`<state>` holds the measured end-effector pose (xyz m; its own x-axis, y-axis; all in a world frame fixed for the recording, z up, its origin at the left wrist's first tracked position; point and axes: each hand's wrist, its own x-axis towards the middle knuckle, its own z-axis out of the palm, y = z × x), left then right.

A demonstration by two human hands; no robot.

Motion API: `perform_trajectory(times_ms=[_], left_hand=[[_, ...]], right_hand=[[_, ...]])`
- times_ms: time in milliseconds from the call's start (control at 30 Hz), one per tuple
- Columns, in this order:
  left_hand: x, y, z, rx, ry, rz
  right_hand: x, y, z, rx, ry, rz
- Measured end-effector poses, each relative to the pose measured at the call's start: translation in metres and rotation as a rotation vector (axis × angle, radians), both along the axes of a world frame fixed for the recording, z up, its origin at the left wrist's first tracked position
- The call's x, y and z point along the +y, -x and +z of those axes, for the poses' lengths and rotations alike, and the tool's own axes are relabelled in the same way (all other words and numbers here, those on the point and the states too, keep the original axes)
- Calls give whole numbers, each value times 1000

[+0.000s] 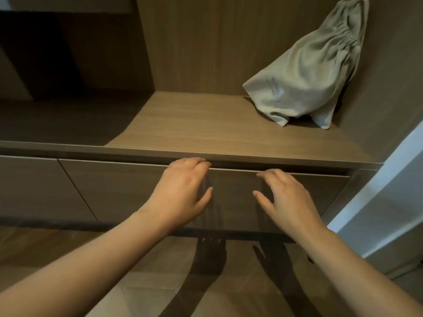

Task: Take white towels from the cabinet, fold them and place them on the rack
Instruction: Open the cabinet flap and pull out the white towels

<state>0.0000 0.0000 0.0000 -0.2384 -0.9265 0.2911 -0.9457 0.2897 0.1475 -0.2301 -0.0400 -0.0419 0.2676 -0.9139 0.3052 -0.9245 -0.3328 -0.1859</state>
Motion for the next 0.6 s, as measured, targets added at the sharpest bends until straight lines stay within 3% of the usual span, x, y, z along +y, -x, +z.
perform_trajectory(times_ms=[600], left_hand=[[-8, 9, -17, 31, 68, 34]], right_hand=[[-3, -8, -33, -75, 99, -43]])
